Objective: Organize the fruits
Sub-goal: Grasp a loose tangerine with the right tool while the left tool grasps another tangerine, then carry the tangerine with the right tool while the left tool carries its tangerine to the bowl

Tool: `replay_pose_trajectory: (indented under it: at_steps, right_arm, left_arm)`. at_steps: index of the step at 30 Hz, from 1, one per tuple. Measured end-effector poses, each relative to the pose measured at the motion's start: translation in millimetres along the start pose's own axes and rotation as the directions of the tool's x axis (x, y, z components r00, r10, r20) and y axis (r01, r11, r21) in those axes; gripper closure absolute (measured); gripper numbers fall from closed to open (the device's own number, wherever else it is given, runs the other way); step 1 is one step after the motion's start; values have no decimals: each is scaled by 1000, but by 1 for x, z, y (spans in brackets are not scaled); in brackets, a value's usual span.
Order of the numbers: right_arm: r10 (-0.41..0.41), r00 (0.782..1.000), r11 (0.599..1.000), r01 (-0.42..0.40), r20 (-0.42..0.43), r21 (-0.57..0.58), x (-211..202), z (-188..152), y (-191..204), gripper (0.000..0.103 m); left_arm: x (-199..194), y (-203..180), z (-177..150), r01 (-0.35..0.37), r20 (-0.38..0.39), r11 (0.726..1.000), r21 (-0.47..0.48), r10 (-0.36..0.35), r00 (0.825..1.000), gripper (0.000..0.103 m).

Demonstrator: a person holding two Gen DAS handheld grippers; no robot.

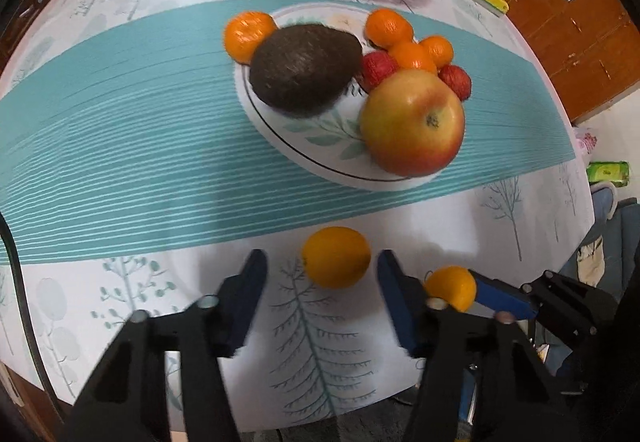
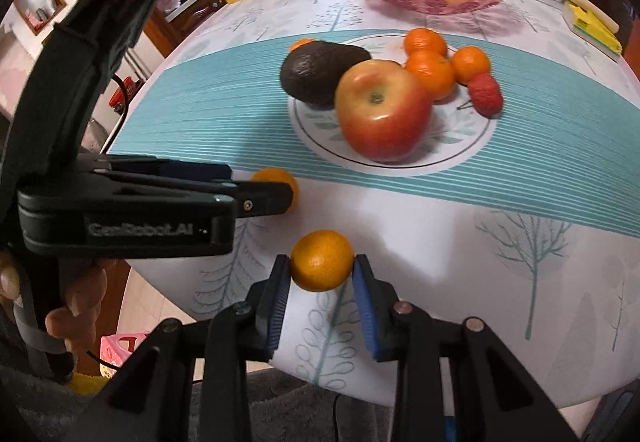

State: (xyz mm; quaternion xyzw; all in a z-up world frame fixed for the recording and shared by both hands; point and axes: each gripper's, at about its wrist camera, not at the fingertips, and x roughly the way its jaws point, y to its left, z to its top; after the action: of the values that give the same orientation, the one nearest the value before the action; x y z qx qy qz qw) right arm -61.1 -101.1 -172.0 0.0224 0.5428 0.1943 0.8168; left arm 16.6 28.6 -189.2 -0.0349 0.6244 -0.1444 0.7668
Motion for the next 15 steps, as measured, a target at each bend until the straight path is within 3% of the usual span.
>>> replay_pose_trajectory:
  at_steps: [8,15]
  right_arm:
    - [-11,1000,1000,10,4,24,-3,0,-12,71]
    - [-9,1000,999,9,19,31,-6,9,-16,71]
  left_arm:
    - [10,-9,3,-5,-2,1000,31,5,1000,69]
    - [3,-10,6,-15,35,999,30,14,999,70]
